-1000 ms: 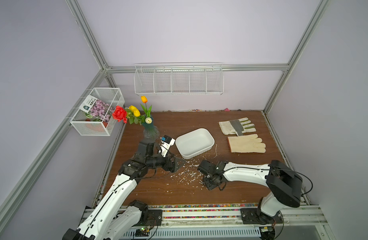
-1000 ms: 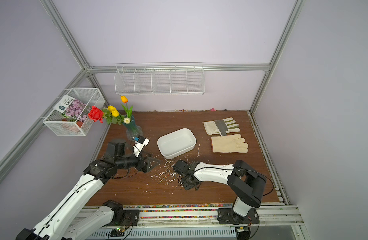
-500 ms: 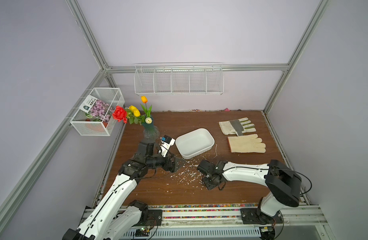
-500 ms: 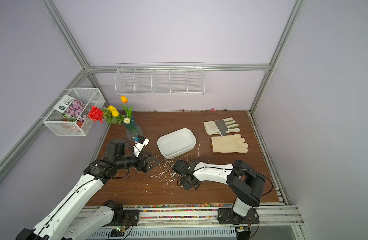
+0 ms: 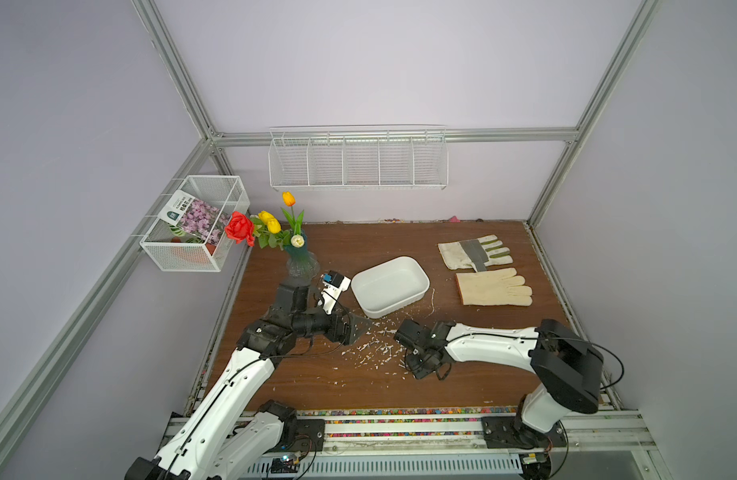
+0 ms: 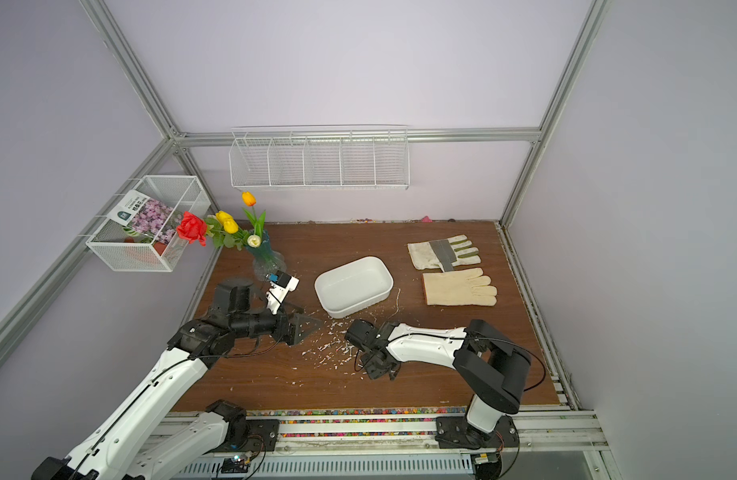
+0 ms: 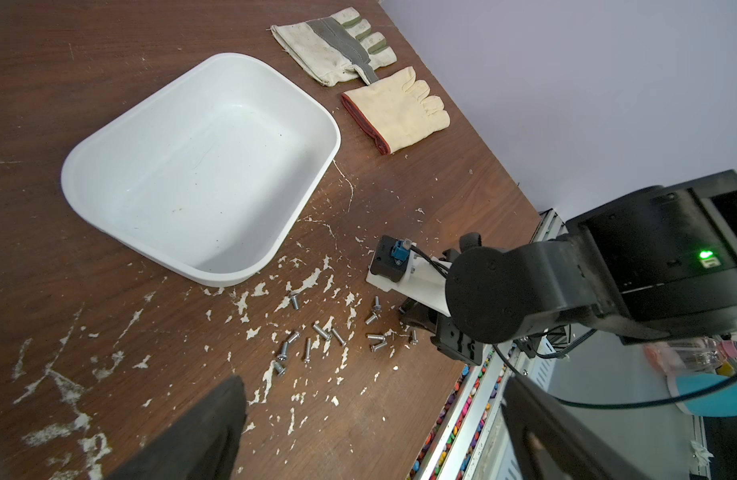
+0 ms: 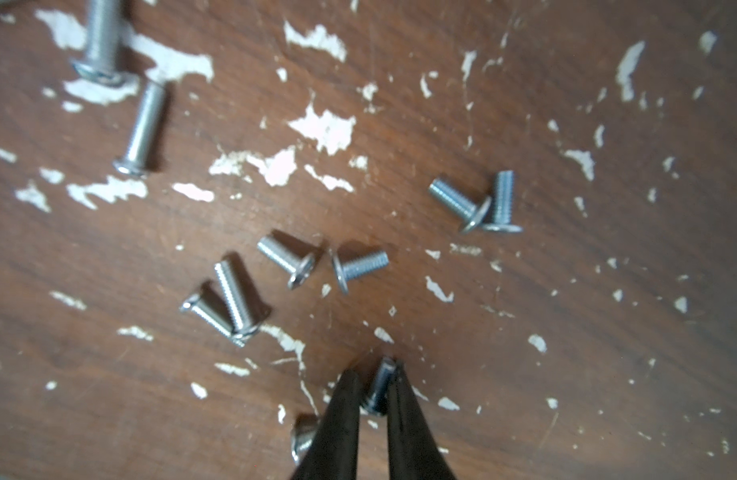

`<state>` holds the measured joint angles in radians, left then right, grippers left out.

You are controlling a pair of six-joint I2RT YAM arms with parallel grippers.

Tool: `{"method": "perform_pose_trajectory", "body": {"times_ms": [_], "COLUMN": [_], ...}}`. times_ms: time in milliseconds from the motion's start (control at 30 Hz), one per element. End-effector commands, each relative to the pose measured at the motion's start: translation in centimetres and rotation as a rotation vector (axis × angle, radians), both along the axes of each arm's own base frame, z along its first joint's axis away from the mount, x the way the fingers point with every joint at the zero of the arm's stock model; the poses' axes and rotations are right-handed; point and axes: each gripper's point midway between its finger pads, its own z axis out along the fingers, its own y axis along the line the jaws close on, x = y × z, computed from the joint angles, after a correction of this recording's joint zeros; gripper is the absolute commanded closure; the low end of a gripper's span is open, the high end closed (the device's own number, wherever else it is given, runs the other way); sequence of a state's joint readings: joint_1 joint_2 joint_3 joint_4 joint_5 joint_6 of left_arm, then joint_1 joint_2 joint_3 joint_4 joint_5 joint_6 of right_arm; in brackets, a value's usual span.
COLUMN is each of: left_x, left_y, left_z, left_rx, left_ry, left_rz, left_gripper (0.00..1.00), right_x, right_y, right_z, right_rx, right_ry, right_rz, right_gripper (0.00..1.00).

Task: Put the screws on the desktop into the storage box
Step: Pick up the screw from the center of the board.

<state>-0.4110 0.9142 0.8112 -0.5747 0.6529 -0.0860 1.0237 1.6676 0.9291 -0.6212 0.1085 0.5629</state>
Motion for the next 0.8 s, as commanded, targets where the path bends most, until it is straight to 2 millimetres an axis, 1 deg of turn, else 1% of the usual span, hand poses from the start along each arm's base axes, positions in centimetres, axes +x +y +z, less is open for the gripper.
{"method": "perform_pose_trajectory", "body": {"times_ms": [0,167,333,433,567,667,767], "left_x": [-0.2,-0.2,-0.2,-0.2,-0.2,0.1,0.5], "left_y": [0.0,0.0,0.0,0.1,0.1,0.3,0.6], "left_z": [-0.2,-0.2,-0.2,-0.2,-0.3,-0.6,-0.9], "left_rx": [-0.004,-0.003,-0.002,0.001,0.001,0.017,0.034], "left_ry": [0.002,0.002,-0.001,-0.001,0.002,0.004,0.003], "left_rz": [-0.004,-0.004,-0.002,0.003,0.002,0.021,0.045], "left_gripper": [0.0,0.0,0.0,0.0,0.0,0.0,0.0], "right_x": [0.4,0.7,1.5,2.4,4.2,6.3,9.0], "right_y": [-0.2,-0.3,-0.5,-0.8,-0.9,-0.9,-0.2], "right_z": [-0.3,0.4,1.8,3.0,5.3,7.6,10.2], "right_rx": [-0.028,-0.037,-0.034,-0.02,0.008,0.016,0.049], "right_ry": [-0.019,-0.033,-0.054,-0.067,-0.094,-0.136,-0.181], "right_rz": [0.001,0.012,0.016,0.011,0.016,0.019,0.022], "right_gripper": [0.84,0.85,0.84,0.84,0.85,0.84,0.84]}}
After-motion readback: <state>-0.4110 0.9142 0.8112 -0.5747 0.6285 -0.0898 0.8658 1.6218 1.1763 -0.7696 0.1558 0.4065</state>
